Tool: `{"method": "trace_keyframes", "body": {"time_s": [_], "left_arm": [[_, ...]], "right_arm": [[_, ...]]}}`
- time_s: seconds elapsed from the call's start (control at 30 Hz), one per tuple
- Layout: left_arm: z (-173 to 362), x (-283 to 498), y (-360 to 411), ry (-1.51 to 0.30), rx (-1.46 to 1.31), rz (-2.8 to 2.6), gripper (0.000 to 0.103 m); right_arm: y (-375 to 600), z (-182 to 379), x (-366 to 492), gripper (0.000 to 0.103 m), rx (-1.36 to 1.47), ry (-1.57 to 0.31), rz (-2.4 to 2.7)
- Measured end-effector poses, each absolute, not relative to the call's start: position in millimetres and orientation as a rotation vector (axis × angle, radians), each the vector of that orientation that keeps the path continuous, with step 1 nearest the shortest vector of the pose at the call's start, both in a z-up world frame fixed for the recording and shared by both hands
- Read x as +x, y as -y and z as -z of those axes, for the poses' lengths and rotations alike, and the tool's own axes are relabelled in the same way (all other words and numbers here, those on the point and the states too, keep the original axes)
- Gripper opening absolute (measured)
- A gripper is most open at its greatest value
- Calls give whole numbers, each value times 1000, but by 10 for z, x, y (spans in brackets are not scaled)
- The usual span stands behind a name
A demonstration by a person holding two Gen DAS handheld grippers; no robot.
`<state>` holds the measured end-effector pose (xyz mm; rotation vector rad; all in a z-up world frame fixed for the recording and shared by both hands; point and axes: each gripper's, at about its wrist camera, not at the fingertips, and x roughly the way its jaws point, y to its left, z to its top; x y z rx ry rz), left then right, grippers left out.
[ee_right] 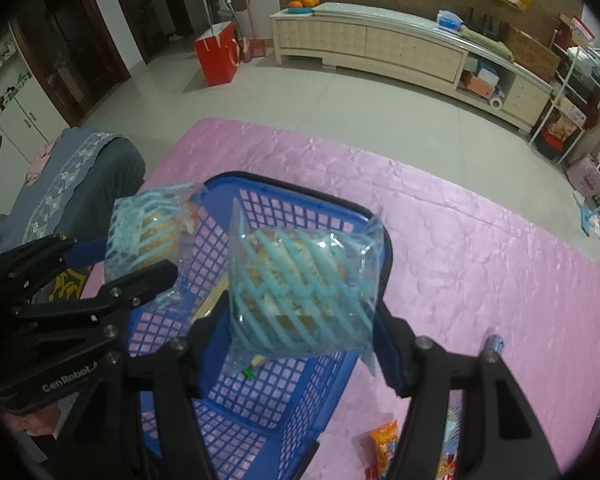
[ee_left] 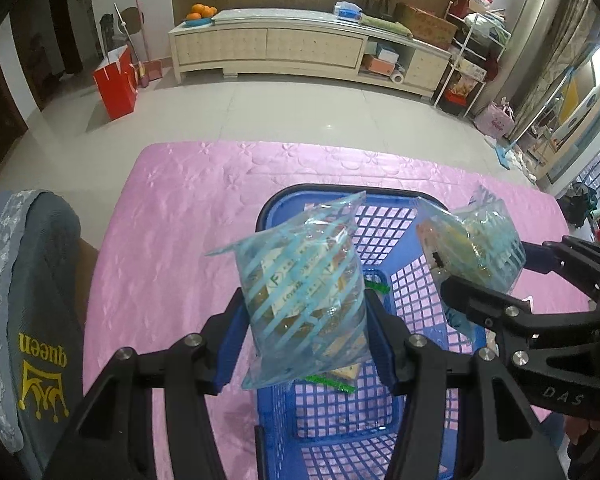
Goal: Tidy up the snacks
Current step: 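Carry both blue candy bags over the basket with both tools, then open both tools to drop the candy bags into the basket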
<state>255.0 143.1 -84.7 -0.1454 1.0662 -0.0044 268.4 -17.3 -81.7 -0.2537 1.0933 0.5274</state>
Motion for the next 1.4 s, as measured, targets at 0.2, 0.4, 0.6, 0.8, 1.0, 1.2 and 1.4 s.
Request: {"method": "trace_keyframes", "body": {"time_s": [0.2, 0.4, 0.6, 0.8, 1.0, 1.2, 1.4], "left_arm": [[873, 2650, -1456, -1049, -166, 10, 60], [798, 2622, -1516, -1025, -198, 0, 70], [750, 2474, -1387, -1042, -138, 6, 70], [628, 2250, -1259, -1034, -107, 16, 70], [427, 1992, -1173, -1004, -105, 20, 70], [289, 1744, -1114, -984, -103, 23, 70], [196, 1575, -1050, -967, -104, 24, 70]], "right_arm": [[121, 834, 2800, 73, -271, -1086, -540], [153, 775, 2811, 88, -295, -1041, -533], [218, 688, 2693, 88, -300, -1032, -512], [342, 558, 2571, 88, -293, -1033, -497], [460, 374, 2355, 88, -290, -1014, -489], [535, 246, 2128, 88, -283, -998, -485], [599, 136, 1913, 88, -285, -976, -485]]}}
